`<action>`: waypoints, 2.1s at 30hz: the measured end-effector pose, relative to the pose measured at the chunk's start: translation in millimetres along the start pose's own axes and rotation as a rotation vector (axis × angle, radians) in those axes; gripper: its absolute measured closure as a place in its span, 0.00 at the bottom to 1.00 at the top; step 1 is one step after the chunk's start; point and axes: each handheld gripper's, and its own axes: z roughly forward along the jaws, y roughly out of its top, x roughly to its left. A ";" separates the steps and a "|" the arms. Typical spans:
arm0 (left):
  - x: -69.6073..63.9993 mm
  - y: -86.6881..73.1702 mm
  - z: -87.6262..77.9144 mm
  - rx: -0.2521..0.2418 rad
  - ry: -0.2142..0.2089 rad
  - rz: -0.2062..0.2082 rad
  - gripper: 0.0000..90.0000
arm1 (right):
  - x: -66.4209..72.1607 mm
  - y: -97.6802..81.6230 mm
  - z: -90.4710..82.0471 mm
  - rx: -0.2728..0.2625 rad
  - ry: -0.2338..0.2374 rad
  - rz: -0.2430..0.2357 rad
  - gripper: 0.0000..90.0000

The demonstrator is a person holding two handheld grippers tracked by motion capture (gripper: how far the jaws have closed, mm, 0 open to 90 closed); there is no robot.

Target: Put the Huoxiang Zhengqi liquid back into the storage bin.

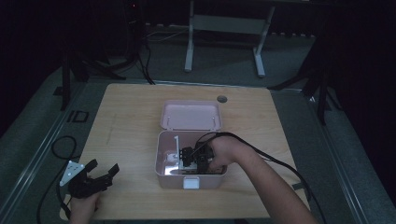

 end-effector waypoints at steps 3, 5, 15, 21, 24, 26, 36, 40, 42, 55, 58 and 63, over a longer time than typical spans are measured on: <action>0.2 0.1 -0.3 0.000 0.001 0.001 0.04 | 0.2 0.3 0.0 0.004 0.001 -0.001 0.67; 0.1 0.1 -0.3 -0.002 0.002 0.000 0.04 | 0.2 0.6 0.3 0.009 0.003 -0.001 0.65; 0.5 0.1 -0.2 -0.003 0.004 -0.001 0.04 | -4.2 -1.3 -2.8 0.007 0.004 0.031 0.52; 0.7 0.2 -0.3 -0.004 0.004 -0.001 0.04 | -7.1 -5.1 -14.1 -0.022 0.034 0.053 0.35; 0.4 0.2 -0.3 -0.003 0.003 -0.001 0.04 | -9.7 -9.5 -22.3 -0.048 0.010 0.078 0.27; 0.5 0.2 -0.3 -0.004 0.003 -0.001 0.04 | -11.1 -12.3 -27.8 -0.063 -0.022 0.090 0.16; 0.8 0.6 -1.2 -0.008 0.006 -0.003 0.04 | -12.0 -35.6 -64.4 -0.255 -0.129 0.185 0.12; 0.8 0.6 -1.5 -0.009 0.004 -0.005 0.04 | -9.2 -47.6 -72.5 -0.311 -0.140 0.209 0.12; 0.7 0.7 -1.5 -0.010 0.004 -0.006 0.04 | -7.3 -54.9 -75.8 -0.341 -0.144 0.228 0.12; -1.6 -0.2 -0.5 -0.004 0.003 -0.006 0.04 | 6.2 -115.1 -73.9 -0.513 -0.239 0.457 0.12; -2.0 -0.5 -0.3 0.000 0.002 -0.004 0.04 | 12.1 -129.3 -68.7 -0.551 -0.268 0.530 0.12; -2.7 -0.7 0.4 0.005 0.002 0.000 0.04 | 21.9 -151.7 -59.0 -0.598 -0.326 0.664 0.12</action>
